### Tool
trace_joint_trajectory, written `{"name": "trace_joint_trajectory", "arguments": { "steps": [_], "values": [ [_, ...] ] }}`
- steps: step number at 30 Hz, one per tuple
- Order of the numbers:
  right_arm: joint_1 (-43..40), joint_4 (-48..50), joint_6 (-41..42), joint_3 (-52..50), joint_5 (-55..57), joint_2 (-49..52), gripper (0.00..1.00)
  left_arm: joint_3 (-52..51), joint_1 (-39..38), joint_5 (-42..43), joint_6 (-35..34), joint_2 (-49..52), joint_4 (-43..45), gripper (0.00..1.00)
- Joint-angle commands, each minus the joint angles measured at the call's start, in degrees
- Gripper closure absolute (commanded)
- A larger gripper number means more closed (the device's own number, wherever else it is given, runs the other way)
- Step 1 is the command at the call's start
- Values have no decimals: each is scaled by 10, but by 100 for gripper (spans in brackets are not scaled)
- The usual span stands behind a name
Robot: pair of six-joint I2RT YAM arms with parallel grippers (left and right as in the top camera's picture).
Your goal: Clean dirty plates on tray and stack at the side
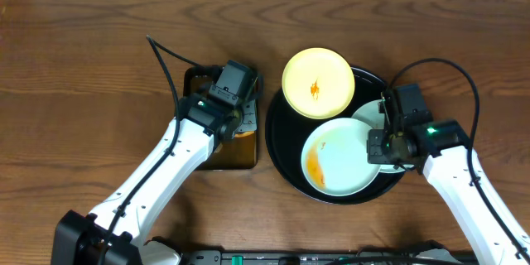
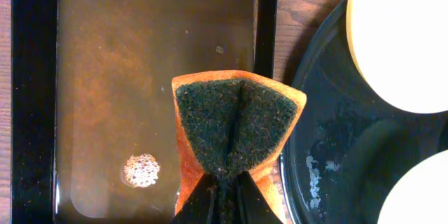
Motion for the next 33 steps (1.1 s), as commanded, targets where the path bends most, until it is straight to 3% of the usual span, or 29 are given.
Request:
{"name": "trace_joint_trajectory", "arguments": {
  "steps": [1,10,18,25,33],
  "values": [
    [2,6,-6,10,-69,-3,99,2,2,-9,10,4,0,93],
    [2,82,15,-27,-166,2,99,2,2,-9,10,4,0,92],
    [2,77,15,-29,-172,4,99,2,2,-9,10,4,0,93],
    [-9,139,15,-29,-166,4,99,2,2,-9,10,4,0,93],
    [-9,75,2,-29,-140,4,99,2,2,-9,10,4,0,93]
  ]
}}
